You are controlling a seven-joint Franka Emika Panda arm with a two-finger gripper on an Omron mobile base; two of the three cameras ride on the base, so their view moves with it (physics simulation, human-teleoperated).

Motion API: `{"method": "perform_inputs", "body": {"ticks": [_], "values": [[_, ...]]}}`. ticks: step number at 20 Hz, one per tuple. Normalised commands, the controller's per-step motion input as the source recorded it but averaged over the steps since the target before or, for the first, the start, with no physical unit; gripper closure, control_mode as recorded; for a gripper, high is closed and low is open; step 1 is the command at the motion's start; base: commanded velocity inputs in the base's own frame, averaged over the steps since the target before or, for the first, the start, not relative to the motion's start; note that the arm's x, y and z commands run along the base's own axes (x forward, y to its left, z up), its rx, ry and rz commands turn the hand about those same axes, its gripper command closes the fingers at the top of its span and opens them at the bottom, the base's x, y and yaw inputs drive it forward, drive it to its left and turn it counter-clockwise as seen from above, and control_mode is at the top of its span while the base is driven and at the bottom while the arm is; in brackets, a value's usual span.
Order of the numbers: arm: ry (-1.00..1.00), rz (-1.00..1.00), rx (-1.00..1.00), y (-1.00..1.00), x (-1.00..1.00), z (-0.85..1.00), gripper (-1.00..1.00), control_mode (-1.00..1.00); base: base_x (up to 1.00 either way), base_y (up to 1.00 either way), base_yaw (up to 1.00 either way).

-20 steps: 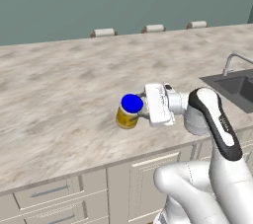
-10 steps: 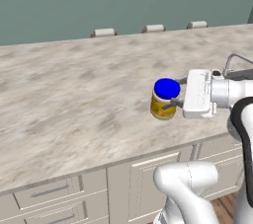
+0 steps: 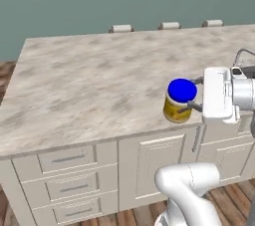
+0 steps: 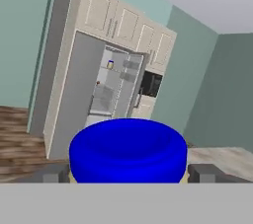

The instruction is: Place the mayonnaise and mayonnaise from the counter to the top shelf of the fridge. If the existing items in the fridge are on the top shelf, move them to other shelves.

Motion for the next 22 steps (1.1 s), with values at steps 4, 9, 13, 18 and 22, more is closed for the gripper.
{"method": "perform_inputs", "body": {"ticks": [4,9,13,18,22], "values": [[0.0,0.0,0.0,0.0,0.0,0.0,1.0,1.0,-0.87,0.98,0.39],[0.0,0.0,0.0,0.0,0.0,0.0,1.0,1.0,-0.31,1.0,0.29],[0.0,0.0,0.0,0.0,0.0,0.0,1.0,1.0,0.12,1.0,0.17],[0.0,0.0,0.0,0.0,0.0,0.0,1.0,1.0,0.47,1.0,0.11],[0.0,0.0,0.0,0.0,0.0,0.0,1.0,1.0,0.67,1.0,0.07]]}}
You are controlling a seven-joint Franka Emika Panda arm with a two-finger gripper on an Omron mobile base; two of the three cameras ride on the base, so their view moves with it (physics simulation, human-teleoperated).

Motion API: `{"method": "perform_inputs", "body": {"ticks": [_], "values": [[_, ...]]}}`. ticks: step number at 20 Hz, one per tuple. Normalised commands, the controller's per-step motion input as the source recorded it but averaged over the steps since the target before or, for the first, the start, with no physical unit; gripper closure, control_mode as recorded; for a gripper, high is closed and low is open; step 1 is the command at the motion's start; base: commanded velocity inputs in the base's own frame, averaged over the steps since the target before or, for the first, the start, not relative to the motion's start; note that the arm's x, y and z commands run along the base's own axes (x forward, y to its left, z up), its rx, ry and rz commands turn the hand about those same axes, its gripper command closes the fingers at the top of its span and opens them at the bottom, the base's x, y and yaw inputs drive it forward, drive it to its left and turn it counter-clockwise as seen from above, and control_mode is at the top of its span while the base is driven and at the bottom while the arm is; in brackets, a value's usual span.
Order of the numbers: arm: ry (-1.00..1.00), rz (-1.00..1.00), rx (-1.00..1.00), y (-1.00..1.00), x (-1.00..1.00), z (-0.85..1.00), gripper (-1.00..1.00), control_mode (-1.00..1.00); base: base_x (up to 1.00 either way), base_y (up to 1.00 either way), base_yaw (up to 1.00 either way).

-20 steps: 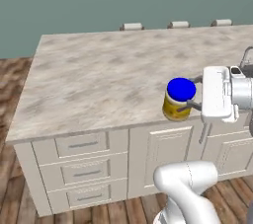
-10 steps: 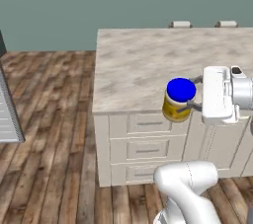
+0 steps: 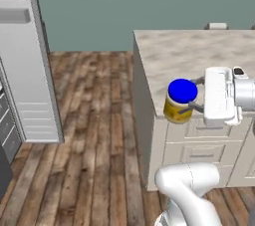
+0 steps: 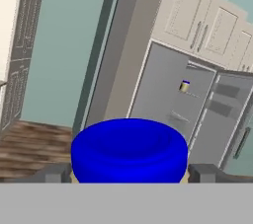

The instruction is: Place the mayonnaise and mayonnaise from the counter to the top shelf of the fridge. If the existing items in the fridge are on the top shelf, move them to other shelves.

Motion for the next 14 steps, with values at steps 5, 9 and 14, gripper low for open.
{"method": "perform_inputs", "body": {"ticks": [5,9,14], "values": [[0.0,0.0,0.0,0.0,0.0,0.0,1.0,1.0,1.0,1.0,0.02],[0.0,0.0,0.0,0.0,0.0,0.0,1.0,1.0,1.0,1.0,0.0],[0.0,0.0,0.0,0.0,0.0,0.0,1.0,1.0,1.0,1.0,0.0]]}}
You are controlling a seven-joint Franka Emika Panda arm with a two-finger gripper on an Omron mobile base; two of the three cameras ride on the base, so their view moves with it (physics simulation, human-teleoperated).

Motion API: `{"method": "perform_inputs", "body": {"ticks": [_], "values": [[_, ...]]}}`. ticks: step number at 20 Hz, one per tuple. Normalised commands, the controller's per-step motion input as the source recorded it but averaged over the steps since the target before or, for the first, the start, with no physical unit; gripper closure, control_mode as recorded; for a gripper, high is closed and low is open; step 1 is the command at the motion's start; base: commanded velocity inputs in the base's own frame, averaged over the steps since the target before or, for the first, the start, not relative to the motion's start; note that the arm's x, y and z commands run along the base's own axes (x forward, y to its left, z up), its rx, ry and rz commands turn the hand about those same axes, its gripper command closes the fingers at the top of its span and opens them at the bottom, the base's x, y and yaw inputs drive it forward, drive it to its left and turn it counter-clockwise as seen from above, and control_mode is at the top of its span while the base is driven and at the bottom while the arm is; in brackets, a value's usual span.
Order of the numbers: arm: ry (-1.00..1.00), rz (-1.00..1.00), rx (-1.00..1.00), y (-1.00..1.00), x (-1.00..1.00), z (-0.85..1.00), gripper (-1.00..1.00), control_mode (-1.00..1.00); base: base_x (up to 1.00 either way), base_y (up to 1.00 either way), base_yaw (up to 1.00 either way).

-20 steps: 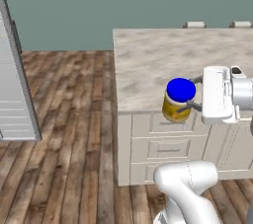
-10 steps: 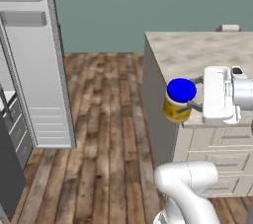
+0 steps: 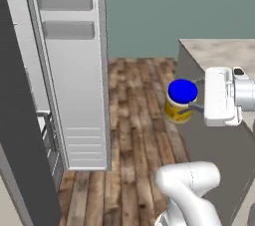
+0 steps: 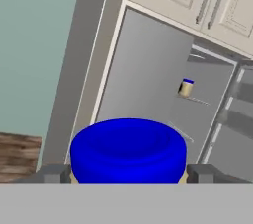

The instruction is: Place the mayonnaise and mayonnaise from the counter to the top shelf of the fridge. If the existing items in the fridge are on the top shelf, move them to other shelves.

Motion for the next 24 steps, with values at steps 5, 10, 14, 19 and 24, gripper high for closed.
{"method": "perform_inputs", "body": {"ticks": [5,10,14,19,24], "values": [[0.0,0.0,0.0,0.0,0.0,0.0,1.0,1.0,1.0,0.91,0.23],[0.0,0.0,0.0,0.0,0.0,0.0,1.0,1.0,0.93,0.11,0.6],[0.0,0.0,0.0,0.0,0.0,0.0,1.0,1.0,0.54,-0.25,0.72],[0.0,0.0,0.0,0.0,0.0,0.0,1.0,1.0,0.27,-0.55,0.71],[0.0,0.0,0.0,0.0,0.0,0.0,1.0,1.0,0.33,-0.66,0.62]]}}
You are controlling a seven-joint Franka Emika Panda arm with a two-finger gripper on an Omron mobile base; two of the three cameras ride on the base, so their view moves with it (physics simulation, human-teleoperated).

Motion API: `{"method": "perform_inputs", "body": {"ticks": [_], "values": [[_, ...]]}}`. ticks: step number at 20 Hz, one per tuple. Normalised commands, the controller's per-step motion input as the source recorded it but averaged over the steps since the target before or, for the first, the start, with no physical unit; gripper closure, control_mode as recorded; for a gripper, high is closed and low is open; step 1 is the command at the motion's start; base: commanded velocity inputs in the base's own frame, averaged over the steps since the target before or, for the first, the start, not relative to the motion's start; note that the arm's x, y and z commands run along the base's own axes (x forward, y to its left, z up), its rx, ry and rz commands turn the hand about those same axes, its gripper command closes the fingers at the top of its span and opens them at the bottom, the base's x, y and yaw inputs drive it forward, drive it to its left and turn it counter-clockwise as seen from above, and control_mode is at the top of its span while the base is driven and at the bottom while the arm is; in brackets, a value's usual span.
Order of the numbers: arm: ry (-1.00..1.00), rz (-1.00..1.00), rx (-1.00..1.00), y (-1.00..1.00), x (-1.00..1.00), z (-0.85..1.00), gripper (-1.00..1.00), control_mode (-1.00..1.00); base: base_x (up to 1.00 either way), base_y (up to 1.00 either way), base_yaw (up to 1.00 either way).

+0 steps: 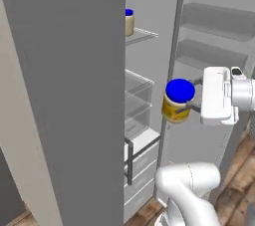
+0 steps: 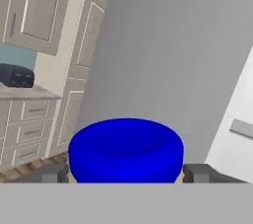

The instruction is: Place the mayonnaise and mayonnaise from the counter to the top shelf of the fridge. If the existing items in the fridge are on the top shelf, move them to other shelves.

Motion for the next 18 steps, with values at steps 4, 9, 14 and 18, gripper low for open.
{"method": "perform_inputs", "body": {"ticks": [4,9,14,18], "values": [[0.0,0.0,0.0,0.0,0.0,0.0,1.0,1.0,0.41,-0.52,0.53],[0.0,0.0,0.0,0.0,0.0,0.0,1.0,1.0,0.29,-0.19,0.2],[0.0,0.0,0.0,0.0,0.0,0.0,1.0,1.0,0.36,0.0,0.02],[0.0,0.0,0.0,0.0,0.0,0.0,1.0,1.0,0.52,0.0,0.01]]}}
